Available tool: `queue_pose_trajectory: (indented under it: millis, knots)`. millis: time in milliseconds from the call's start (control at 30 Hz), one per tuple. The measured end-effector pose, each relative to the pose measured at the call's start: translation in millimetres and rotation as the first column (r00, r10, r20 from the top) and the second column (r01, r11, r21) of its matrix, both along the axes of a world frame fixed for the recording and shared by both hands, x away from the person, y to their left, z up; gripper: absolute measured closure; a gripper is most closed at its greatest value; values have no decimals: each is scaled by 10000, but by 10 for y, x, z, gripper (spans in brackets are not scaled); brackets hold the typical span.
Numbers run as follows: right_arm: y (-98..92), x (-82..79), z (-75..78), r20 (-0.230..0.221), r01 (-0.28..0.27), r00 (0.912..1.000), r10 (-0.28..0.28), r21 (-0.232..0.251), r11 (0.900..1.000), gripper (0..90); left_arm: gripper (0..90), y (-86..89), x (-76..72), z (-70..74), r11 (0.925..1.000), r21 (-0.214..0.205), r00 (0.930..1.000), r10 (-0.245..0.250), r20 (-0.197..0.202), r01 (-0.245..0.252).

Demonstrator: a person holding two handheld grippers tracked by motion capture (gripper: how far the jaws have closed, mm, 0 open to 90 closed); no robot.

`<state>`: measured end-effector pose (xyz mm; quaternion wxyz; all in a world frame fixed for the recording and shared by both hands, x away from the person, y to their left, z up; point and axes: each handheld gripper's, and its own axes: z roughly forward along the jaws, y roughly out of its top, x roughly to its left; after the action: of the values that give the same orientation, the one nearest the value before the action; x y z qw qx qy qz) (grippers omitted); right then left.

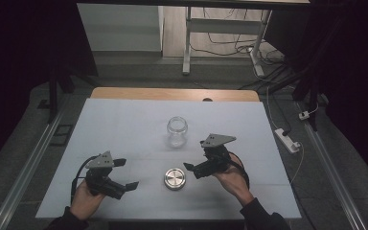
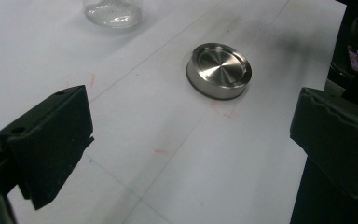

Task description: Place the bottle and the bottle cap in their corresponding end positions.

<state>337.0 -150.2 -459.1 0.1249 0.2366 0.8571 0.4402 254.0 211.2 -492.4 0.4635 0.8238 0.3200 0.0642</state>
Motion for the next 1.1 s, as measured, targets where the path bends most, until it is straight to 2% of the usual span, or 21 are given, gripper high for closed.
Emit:
queue_pose_trajectory:
  millis: [367,500,833,1100]
  knots:
    - [-233,-137,27,80,341,9994,-340,-31,9994,0,2,179,-136,-9,9985,143,9986,528,-8,-527]
    - [-323,-186,32,94,496,9987,-496,-23,9988,0,2,269,-195,-12,9971,74,9971,758,9,-758]
    - [-579,-299,14,11,1022,9948,-1022,-3,9948,0,1,499,-340,-45,9896,-171,9898,1427,10,-1427]
    - [-761,-389,-27,-132,1412,9899,-1412,-20,9900,0,0,647,-437,-88,9818,-109,9818,1896,-85,-1897]
